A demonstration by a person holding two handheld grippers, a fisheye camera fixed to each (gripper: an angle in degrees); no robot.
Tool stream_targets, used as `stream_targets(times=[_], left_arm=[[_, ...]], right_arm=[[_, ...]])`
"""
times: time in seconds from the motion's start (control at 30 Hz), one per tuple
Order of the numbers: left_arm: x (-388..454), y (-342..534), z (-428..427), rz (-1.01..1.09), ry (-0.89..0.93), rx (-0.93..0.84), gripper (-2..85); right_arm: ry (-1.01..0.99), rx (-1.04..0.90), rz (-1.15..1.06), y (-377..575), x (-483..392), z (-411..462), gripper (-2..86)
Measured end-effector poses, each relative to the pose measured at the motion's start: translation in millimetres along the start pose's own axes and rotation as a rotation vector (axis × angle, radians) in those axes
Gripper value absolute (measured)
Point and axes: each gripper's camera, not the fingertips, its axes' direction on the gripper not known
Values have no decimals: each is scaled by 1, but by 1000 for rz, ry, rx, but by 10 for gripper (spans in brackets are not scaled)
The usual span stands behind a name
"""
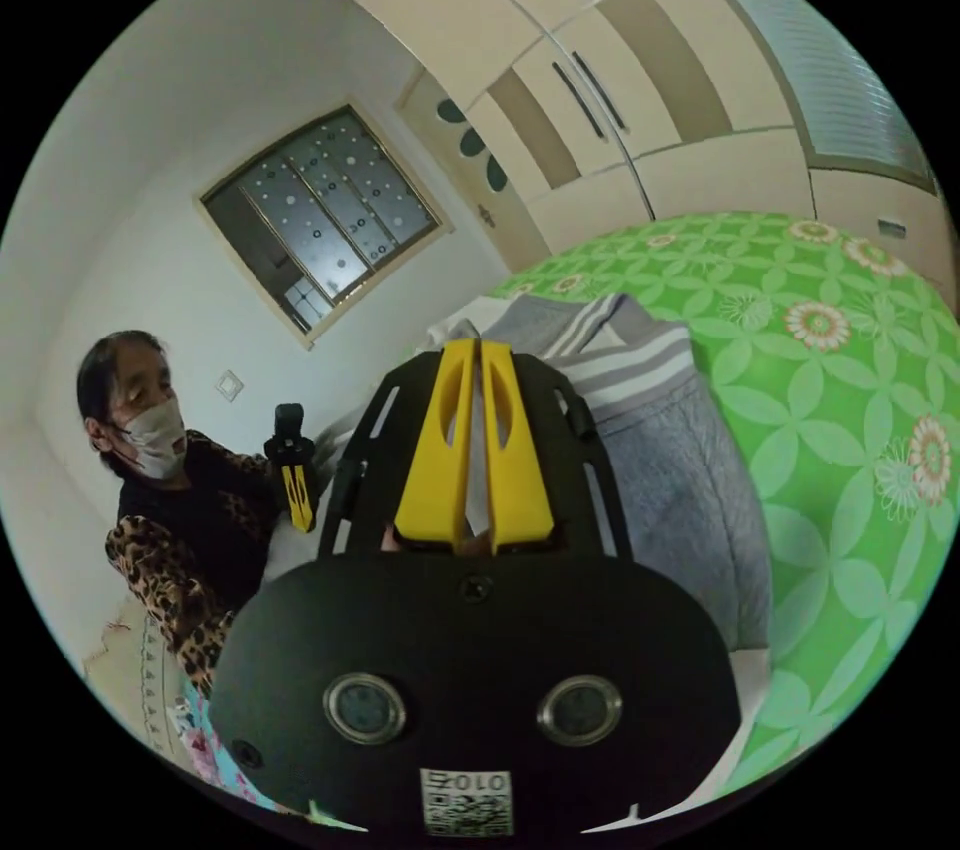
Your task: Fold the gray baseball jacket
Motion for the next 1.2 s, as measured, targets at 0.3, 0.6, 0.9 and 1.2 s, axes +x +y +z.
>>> stream_targets(times=[0.3, 0.6, 0.9, 1.2], left_arm=[[-8, -5, 3, -39, 45, -33, -1], [-1, -1, 0, -17, 53, -42, -2], [31, 17, -35, 15, 31, 52, -2], [48, 52, -7, -40, -44, -60, -2]], right_arm=[[360, -434, 172, -37, 12, 100, 34], [340, -304, 65, -61, -39, 75, 20], [14, -154, 283, -19, -36, 45, 19], [-188, -138, 622, 71, -30, 35, 21]])
